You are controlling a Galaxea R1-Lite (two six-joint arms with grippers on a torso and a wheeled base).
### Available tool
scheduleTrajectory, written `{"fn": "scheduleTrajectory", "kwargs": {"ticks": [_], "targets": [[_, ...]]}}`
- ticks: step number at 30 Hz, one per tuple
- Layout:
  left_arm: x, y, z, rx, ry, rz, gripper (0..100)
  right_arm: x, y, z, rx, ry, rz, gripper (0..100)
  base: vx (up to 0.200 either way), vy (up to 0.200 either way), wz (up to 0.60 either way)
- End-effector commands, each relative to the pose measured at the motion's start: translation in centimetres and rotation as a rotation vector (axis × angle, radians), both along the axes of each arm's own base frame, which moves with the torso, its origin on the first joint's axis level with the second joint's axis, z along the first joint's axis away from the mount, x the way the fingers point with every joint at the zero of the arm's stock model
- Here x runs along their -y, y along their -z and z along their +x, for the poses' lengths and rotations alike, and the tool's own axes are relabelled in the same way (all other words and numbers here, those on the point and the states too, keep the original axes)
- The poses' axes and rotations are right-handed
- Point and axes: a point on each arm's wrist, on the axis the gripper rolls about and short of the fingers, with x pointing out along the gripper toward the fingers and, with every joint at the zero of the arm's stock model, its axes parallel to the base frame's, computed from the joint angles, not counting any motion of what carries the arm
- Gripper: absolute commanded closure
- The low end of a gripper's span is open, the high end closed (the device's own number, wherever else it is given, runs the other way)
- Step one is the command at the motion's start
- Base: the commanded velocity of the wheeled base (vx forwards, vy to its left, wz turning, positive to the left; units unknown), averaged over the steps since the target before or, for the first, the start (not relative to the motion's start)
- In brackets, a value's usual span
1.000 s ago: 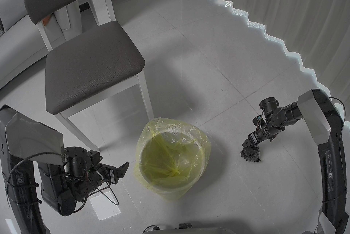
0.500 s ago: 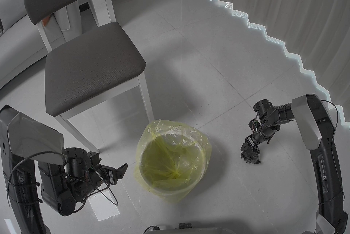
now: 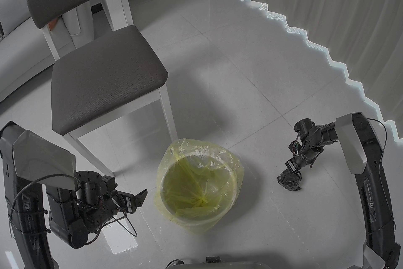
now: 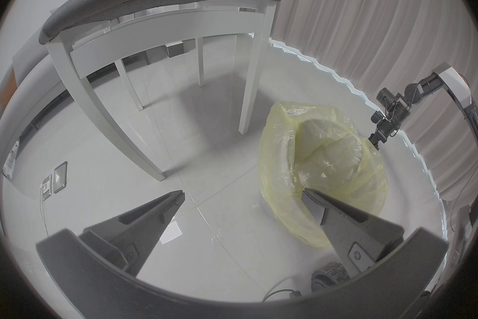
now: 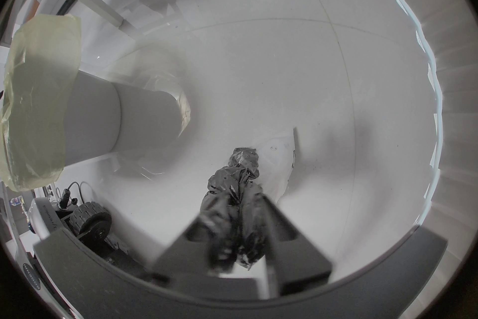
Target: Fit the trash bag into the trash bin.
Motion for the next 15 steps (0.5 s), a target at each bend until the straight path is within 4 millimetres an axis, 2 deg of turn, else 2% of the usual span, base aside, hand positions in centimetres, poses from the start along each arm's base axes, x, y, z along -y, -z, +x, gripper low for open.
{"fn": "scheduleTrajectory", "kwargs": {"ticks": [1, 3, 8, 12, 15], "targets": [[0.1, 0.0, 0.1, 0.012, 0.001, -0.004, 0, 0.0, 0.3, -0.1, -0.019, -0.003, -0.001, 100, 0.000, 0.000, 0.00], [0.2, 0.0, 0.0, 0.012, 0.004, -0.004, 0, -0.1, -0.2, -0.3, -0.026, -0.004, -0.002, 100, 0.000, 0.000, 0.00], [0.3, -0.8, -0.2, 0.035, 0.005, -0.007, 0, -0.3, -7.4, -2.1, 0.007, -0.012, 0.017, 100, 0.000, 0.000, 0.00], [0.3, -1.6, -0.4, 0.060, 0.003, -0.014, 0, -0.8, -13.6, -4.5, 0.081, -0.034, 0.035, 100, 0.000, 0.000, 0.00], [0.3, -2.0, -1.0, 0.059, 0.007, -0.012, 0, -2.3, -18.2, -7.3, 0.143, -0.078, 0.057, 100, 0.000, 0.000, 0.00]]}}
